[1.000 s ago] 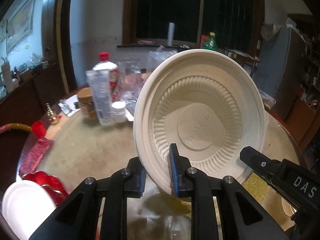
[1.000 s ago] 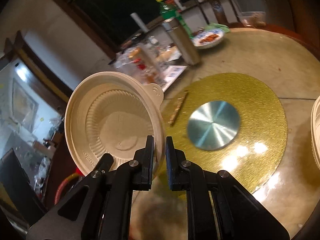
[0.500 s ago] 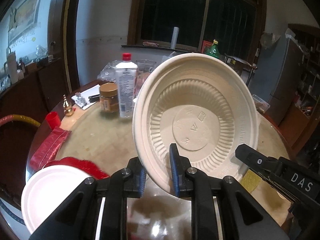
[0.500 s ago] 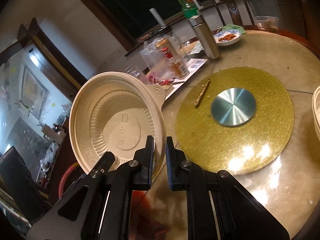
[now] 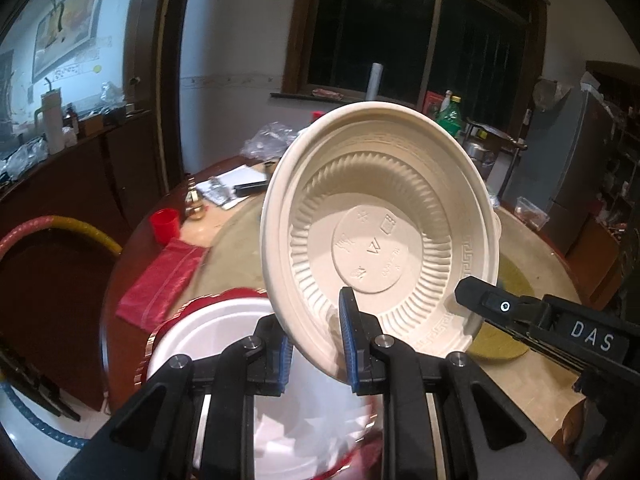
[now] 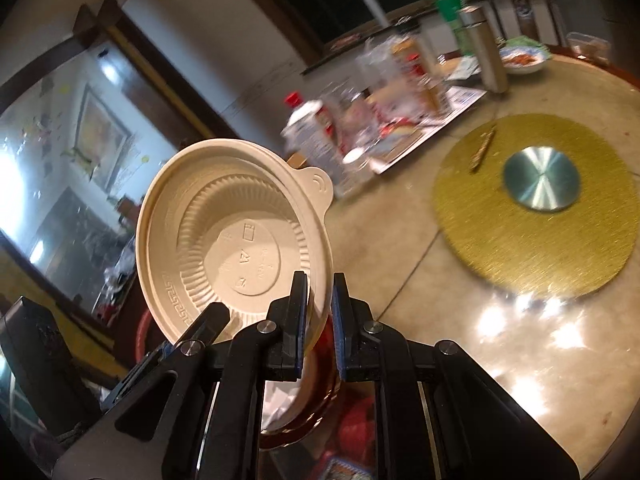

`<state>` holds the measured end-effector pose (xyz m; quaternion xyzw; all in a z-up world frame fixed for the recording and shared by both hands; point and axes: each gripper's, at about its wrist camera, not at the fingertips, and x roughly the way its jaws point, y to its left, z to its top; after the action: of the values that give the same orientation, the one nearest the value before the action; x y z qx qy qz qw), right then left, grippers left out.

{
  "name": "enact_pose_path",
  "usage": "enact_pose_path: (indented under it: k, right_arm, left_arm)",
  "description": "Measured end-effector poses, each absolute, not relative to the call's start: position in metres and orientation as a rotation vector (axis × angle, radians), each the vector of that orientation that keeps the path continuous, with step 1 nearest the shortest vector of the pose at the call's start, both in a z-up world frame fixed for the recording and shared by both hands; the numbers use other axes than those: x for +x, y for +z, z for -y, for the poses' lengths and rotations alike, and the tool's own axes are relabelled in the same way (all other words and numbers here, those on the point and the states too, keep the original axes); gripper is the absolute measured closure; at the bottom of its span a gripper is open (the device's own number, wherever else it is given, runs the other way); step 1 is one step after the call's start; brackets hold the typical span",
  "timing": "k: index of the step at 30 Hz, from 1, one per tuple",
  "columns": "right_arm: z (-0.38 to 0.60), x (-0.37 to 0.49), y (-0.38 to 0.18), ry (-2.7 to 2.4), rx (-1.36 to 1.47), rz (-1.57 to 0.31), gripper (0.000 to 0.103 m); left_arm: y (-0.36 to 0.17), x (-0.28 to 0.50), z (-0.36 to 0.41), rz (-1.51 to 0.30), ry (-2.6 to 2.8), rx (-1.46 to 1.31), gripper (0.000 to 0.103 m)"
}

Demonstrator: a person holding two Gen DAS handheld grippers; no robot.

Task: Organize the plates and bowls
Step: 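Carry the beige ribbed bowl with both tools over the red plate stack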

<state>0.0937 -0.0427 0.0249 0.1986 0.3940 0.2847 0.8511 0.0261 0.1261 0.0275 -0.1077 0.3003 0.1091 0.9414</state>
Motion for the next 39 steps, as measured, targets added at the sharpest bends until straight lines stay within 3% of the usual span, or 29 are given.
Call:
enact_pose_path:
  k: [39]
  right_arm:
    - [-0.011,0.058,0.008,0.734,0.364,-0.948,0.092]
  left_arm:
    - [0.009,-0.007,-0.160,-0.738,0.262,-0.231,0.081]
